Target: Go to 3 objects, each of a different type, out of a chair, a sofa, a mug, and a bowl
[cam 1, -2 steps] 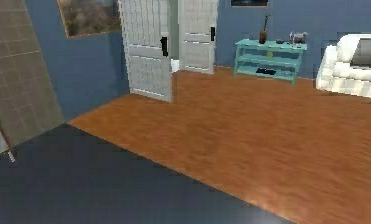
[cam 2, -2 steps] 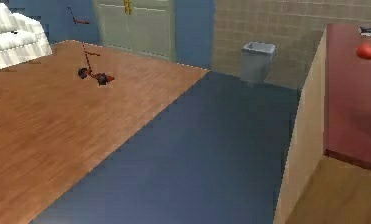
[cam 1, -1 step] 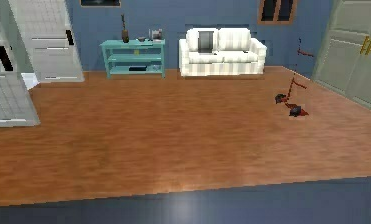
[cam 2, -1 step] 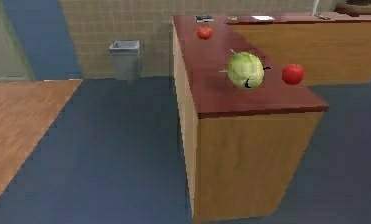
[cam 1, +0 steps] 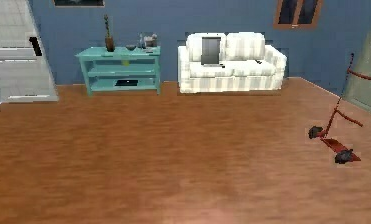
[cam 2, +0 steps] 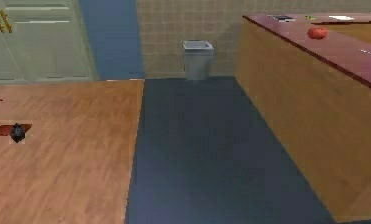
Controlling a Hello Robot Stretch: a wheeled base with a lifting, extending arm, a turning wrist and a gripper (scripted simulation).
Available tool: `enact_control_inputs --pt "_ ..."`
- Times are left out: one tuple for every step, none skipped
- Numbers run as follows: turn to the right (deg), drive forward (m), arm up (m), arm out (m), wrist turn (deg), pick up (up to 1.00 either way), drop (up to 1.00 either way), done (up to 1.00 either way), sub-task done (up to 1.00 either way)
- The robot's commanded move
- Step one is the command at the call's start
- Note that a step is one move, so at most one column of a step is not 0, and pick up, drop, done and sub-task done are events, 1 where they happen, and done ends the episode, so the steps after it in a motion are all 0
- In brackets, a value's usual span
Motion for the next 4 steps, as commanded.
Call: enact_control_inputs --pt "0.0 1.00 0.00 0.00 0.0 0.00 0.00 0.00 0.00" --pt "0.0 1.00 0.00 0.00 0.0 0.00 0.00 0.00 0.00" --pt "6.0 0.00 0.00 0.00 0.0 0.00 0.00 0.00 0.00" --pt "0.0 0.70 0.00 0.00 0.0 0.00 0.00 0.00 0.00"
